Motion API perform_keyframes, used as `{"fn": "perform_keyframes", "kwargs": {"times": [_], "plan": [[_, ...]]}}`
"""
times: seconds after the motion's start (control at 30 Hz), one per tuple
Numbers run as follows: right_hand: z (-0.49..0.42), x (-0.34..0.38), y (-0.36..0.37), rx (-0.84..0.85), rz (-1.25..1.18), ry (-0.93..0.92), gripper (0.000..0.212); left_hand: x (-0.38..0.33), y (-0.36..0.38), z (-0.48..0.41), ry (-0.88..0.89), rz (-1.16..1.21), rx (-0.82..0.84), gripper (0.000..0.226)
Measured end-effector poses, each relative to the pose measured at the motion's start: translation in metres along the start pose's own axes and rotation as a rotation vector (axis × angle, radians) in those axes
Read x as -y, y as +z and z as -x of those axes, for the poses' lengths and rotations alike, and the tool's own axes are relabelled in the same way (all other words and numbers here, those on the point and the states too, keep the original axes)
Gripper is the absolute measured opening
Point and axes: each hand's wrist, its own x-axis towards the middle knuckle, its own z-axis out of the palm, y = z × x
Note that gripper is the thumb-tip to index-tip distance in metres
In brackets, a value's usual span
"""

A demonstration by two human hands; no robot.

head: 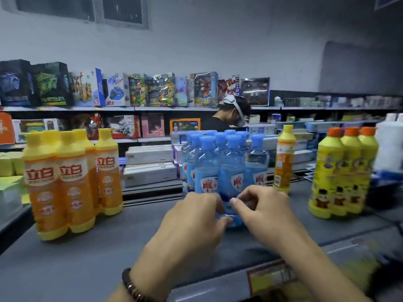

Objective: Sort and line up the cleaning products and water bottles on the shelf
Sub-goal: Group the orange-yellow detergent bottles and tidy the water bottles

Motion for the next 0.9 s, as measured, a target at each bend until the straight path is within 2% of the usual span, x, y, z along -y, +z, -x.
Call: {"fn": "perform_keyframes", "kwargs": {"times": [0.13,0.23,0.33,0.4,0.47,0.57,0.73,0.9], "plan": [[-0.005,-0.064,-0.032,-0.046,0.106,0.092,0.024,-0.058,0.028,-0.033,0.126,0.121,0.049,0.023],[-0.008,-0.106,-0.049,-0.035,0.18,0.164,0.025,-0.101,0.051,-0.071,0.149,0.191,0.097,0.033],[-0.011,-0.139,-0.061,-0.032,0.252,0.187,0.024,-0.139,0.081,-0.109,0.033,0.441,0.227,0.042],[-0.011,-0.155,-0.069,-0.039,0.273,0.155,0.021,-0.157,0.104,-0.137,-0.091,0.581,0.276,0.034],[-0.013,-0.165,-0.075,-0.039,0.261,0.114,0.021,-0.166,0.123,-0.166,-0.163,0.61,0.196,0.031],[-0.014,-0.176,-0.077,-0.023,0.234,0.054,0.021,-0.169,0.146,-0.207,-0.287,0.655,0.066,0.047],[-0.012,-0.185,-0.073,0.004,0.203,-0.021,0.027,-0.165,0.184,-0.25,-0.388,0.691,0.011,0.072],[-0.014,-0.189,-0.072,0.03,0.246,-0.078,0.031,-0.137,0.228,-0.3,-0.385,0.67,-0.014,0.057]]}}
